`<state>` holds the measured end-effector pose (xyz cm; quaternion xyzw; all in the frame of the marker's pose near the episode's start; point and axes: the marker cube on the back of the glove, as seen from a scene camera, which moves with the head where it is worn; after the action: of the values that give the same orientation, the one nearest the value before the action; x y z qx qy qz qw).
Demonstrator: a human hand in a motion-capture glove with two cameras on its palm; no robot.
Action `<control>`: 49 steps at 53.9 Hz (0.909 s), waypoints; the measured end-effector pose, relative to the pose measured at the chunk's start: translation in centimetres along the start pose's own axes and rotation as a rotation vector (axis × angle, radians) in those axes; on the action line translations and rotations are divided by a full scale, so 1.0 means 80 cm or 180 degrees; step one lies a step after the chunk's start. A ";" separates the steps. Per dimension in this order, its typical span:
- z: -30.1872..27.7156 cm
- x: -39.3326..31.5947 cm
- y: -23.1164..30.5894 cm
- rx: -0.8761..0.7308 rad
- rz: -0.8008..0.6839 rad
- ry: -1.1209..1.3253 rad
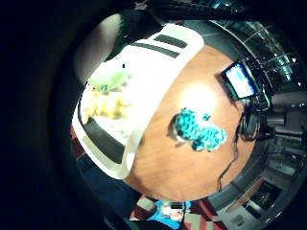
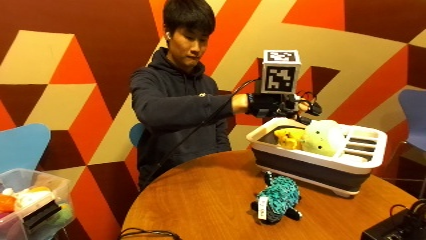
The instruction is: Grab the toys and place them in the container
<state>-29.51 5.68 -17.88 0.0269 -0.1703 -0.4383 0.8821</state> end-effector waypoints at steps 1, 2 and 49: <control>-0.004 0.003 0.003 0.0023 0.0021 -0.0005; -0.009 0.005 0.006 0.0046 0.0026 -0.0012; 0.131 0.219 0.020 -0.0436 0.0672 0.0208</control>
<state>-21.90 -5.96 -2.86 -0.0371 -0.1130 -0.3524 0.9282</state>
